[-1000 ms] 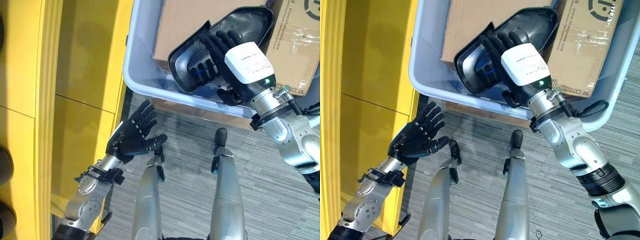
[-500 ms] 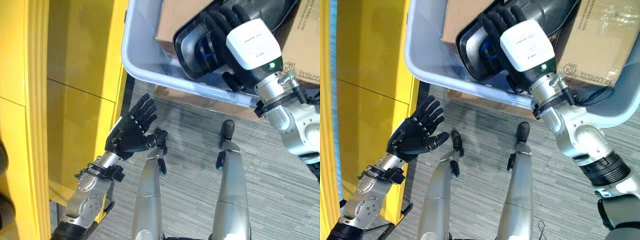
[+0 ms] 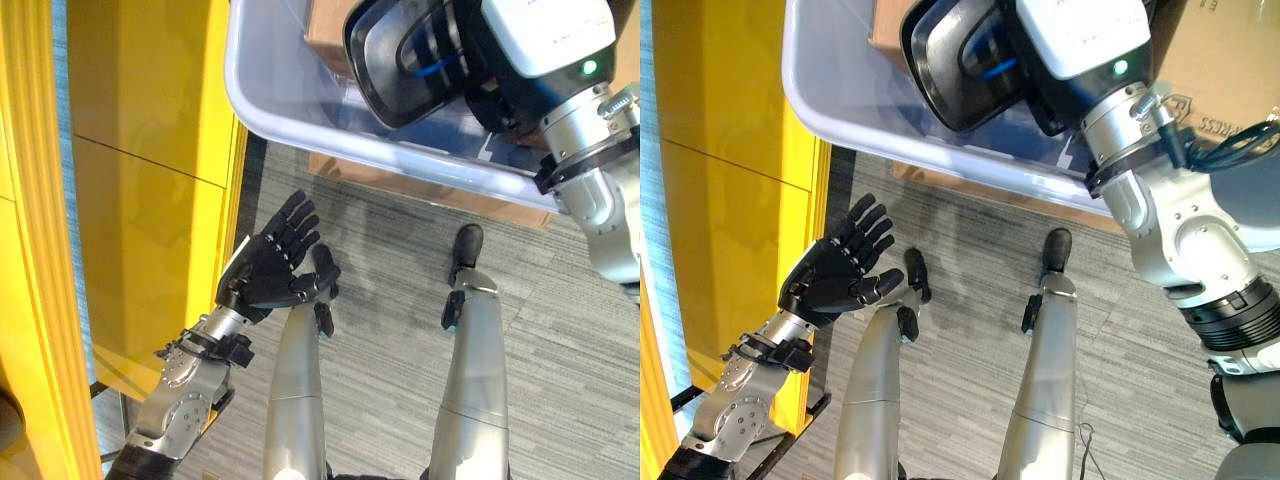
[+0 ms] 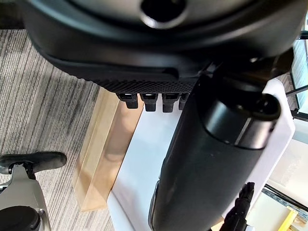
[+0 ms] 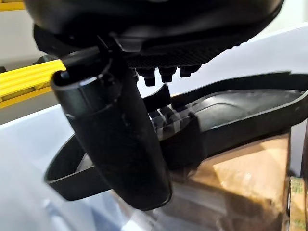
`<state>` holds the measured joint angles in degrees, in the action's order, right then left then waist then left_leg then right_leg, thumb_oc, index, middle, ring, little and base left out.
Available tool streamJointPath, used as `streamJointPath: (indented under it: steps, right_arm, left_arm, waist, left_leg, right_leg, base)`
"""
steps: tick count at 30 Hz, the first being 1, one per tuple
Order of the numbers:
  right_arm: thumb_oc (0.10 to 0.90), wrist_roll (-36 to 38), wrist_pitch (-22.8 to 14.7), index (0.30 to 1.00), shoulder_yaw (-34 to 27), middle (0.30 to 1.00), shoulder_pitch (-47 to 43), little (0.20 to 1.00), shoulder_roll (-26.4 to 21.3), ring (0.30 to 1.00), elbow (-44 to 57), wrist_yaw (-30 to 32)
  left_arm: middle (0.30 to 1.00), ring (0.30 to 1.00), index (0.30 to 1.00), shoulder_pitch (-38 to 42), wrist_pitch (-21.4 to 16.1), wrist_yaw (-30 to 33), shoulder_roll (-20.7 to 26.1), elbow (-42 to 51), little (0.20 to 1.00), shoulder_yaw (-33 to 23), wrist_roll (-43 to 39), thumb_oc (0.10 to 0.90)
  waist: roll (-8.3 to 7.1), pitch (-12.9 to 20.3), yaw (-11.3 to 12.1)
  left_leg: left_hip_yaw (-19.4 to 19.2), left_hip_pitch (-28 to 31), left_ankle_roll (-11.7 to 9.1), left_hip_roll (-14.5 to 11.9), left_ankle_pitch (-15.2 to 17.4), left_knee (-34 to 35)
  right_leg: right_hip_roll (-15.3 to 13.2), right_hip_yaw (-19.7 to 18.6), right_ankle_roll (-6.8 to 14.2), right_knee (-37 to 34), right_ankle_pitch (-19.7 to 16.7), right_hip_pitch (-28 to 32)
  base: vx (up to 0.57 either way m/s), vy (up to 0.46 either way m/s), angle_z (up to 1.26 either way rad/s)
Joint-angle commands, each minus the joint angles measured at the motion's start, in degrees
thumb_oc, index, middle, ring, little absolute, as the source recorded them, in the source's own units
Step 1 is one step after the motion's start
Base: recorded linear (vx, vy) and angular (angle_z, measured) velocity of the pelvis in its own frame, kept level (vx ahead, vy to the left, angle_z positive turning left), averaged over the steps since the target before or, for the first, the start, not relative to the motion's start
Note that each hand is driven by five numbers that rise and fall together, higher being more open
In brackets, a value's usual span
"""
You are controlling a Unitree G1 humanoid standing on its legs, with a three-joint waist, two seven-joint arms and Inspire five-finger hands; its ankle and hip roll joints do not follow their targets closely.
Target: Move parts from the plastic box to the shelf.
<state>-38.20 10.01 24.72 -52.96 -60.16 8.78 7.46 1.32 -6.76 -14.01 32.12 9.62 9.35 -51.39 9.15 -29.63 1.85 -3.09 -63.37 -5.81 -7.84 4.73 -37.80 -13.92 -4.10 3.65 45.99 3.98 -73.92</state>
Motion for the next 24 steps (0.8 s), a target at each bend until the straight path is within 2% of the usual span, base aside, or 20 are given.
streamJointPath:
  steps: [1,3,5,6,7,10,12,13,15,17,19,20,21,22,24]
  right_arm:
    - [0.900,-2.5,-0.4,1.000,2.0,1.000,-0.2,1.000,-1.5,1.000,3.8,4.8]
    - [0.900,-2.1,0.7,1.000,1.8,1.000,-0.8,1.000,-1.8,1.000,4.0,5.0]
    - [0.700,-1.5,1.2,0.720,2.0,0.720,-0.8,0.720,-2.1,0.720,3.8,5.4]
    - [0.496,-0.9,1.6,0.435,2.1,0.435,-1.5,0.435,-2.1,0.435,3.6,5.3]
    - [0.400,-0.5,2.1,0.300,2.0,0.300,-1.8,0.300,-2.0,0.300,3.6,5.0]
    - [0.400,-0.4,2.4,0.300,2.1,0.300,-1.9,0.300,-2.1,0.300,3.3,5.2]
    - [0.400,-1.2,2.0,0.300,2.1,0.300,-3.7,0.300,-2.3,0.300,3.2,5.6]
    - [0.400,-1.1,1.9,0.300,2.6,0.300,-3.5,0.300,-2.2,0.300,2.9,5.2]
    - [0.400,-1.2,1.7,0.300,2.4,0.300,-4.5,0.300,-2.5,0.300,3.1,4.3]
    - [0.400,-1.3,1.7,0.300,3.0,0.300,-4.0,0.300,-2.8,0.300,3.2,3.7]
    - [0.400,-1.5,1.9,0.300,2.6,0.300,-4.7,0.300,-3.0,0.300,3.5,3.4]
    - [0.400,-1.4,2.1,0.300,2.7,0.300,-4.1,0.300,-3.0,0.300,3.4,3.3]
    - [0.400,-1.3,2.2,0.300,2.5,0.300,-4.5,0.300,-3.2,0.300,3.6,3.5]
    - [0.400,-1.1,2.3,0.300,2.9,0.300,-3.7,0.300,-3.0,0.300,3.4,3.5]
    - [0.400,-1.5,2.5,0.300,2.6,0.300,-3.2,0.300,-3.2,0.300,3.6,4.1]
  left_arm:
    - [1.000,1.000,1.000,-2.0,-4.8,-1.5,-1.2,5.7,1.000,-2.0,-0.2,0.900]
    - [1.000,1.000,1.000,-1.7,-5.0,-1.3,-1.1,5.8,1.000,-2.2,-0.1,0.900]
    - [1.000,1.000,1.000,-2.0,-5.3,-1.1,-1.0,5.6,1.000,-2.0,-0.3,0.900]
    - [1.000,1.000,1.000,-1.5,-5.5,-1.2,-0.9,5.4,1.000,-2.1,-0.1,0.900]
    - [1.000,1.000,1.000,-1.4,-5.7,-1.4,-0.9,5.3,1.000,-2.0,0.1,0.900]
    - [1.000,1.000,1.000,-2.0,-6.2,-1.4,-0.9,5.3,1.000,-1.9,0.0,0.900]
    - [1.000,1.000,1.000,-0.9,-6.6,-1.4,-0.8,5.4,1.000,-2.4,-0.1,0.900]
    - [1.000,1.000,1.000,-1.4,-6.6,-1.4,-0.8,5.0,1.000,-1.9,-0.1,0.900]
    - [1.000,1.000,1.000,-0.6,-6.6,-1.4,-0.8,5.0,1.000,-2.5,-0.1,0.900]
    - [1.000,1.000,1.000,-1.3,-6.5,-1.5,-0.9,4.9,1.000,-2.1,0.0,0.900]
    - [1.000,1.000,1.000,-0.5,-6.6,-1.5,-0.9,5.0,1.000,-2.6,0.2,0.900]
    - [1.000,1.000,1.000,-0.9,-6.6,-1.4,-0.9,4.8,1.000,-2.2,0.1,0.900]
    - [1.000,1.000,1.000,-0.4,-6.6,-1.4,-0.9,4.9,1.000,-2.6,0.1,0.900]
    - [1.000,1.000,1.000,-1.0,-6.4,-1.4,-0.9,4.8,1.000,-2.1,0.1,0.900]
    - [1.000,1.000,1.000,-1.2,-6.4,-1.4,-0.9,4.8,1.000,-2.2,0.5,0.900]
  waist:
    - [3.03,-0.2,-1.0]
    - [2.99,-0.2,-0.9]
    - [2.96,-0.2,-0.9]
    - [2.88,-0.2,-0.8]
    - [2.90,-0.2,-0.8]
    - [3.05,-0.2,-0.8]
    - [3.13,-0.2,-0.7]
    - [3.17,-0.2,-0.8]
    - [3.08,-0.2,-0.7]
    - [3.11,-0.2,-0.8]
    - [2.95,-0.2,-0.7]
    - [2.97,-0.2,-0.8]
    - [2.88,-0.2,-0.7]
    - [2.87,-0.2,-0.8]
    - [2.72,-0.2,-0.9]
  left_leg:
    - [4.0,-2.0,2.3,0.8,3.6,-0.3]
    - [4.3,-3.3,2.3,0.9,3.1,-0.4]
    - [4.4,-3.4,2.2,0.8,3.5,-0.9]
    - [4.5,-4.5,2.3,0.8,3.2,-1.0]
    - [4.5,-5.0,2.3,0.8,3.2,-1.2]
    - [4.6,-5.0,2.2,0.8,3.6,-1.6]
    - [4.4,-7.4,2.5,0.7,2.1,-1.2]
    - [4.8,-6.1,2.1,0.6,3.3,-1.6]
    - [4.5,-7.9,2.4,0.6,2.0,-1.2]
    - [4.9,-6.5,1.9,0.5,3.0,-1.4]
    - [4.6,-8.3,2.2,0.4,1.7,-1.0]
    - [4.9,-7.1,1.9,0.4,2.6,-1.3]
    - [4.6,-8.3,2.2,0.4,1.7,-1.0]
    - [5.0,-6.7,1.8,0.4,2.9,-1.4]
    - [5.0,-6.8,1.8,0.3,2.8,-1.3]
  right_leg:
    - [1.0,-0.9,-1.2,4.6,9.8,2.6]
    - [0.9,-0.9,-1.2,4.5,9.1,1.3]
    - [0.9,-1.1,-1.1,4.7,9.4,1.3]
    - [0.9,-1.0,-1.1,4.8,8.9,0.3]
    - [0.8,-1.1,-1.1,4.9,8.9,-0.1]
    - [0.7,-1.2,-0.9,4.6,8.9,-0.2]
    - [0.5,-1.0,-1.1,3.5,7.0,-2.6]
    - [0.6,-1.4,-0.6,3.9,8.1,-1.2]
    - [0.4,-1.0,-1.0,3.4,6.8,-3.0]
    - [0.5,-1.4,-0.5,3.7,7.9,-1.6]
    - [0.2,-0.9,-0.9,3.1,6.6,-3.3]
    - [0.4,-1.3,-0.6,3.6,7.5,-2.1]
    - [0.2,-0.9,-0.9,3.0,6.5,-3.3]
    - [0.3,-1.3,-0.4,3.5,7.8,-1.7]
    - [0.3,-1.2,-0.3,3.1,7.5,-1.6]
  base:
    - [-0.01,-0.006,0.06]
    - [-0.01,-0.006,0.02]
    - [0.00,0.000,0.00]
    - [0.00,0.000,0.00]
    - [0.00,0.000,0.00]
    - [0.00,0.000,0.00]
    - [-0.03,0.011,-0.03]
    - [0.00,-0.005,-0.05]
    - [0.00,-0.003,-0.02]
    - [0.00,0.000,0.00]
    - [0.00,0.000,0.00]
    - [0.00,0.000,0.00]
    - [0.04,-0.010,0.02]
    - [0.00,0.000,0.00]
    - [0.00,-0.013,0.00]
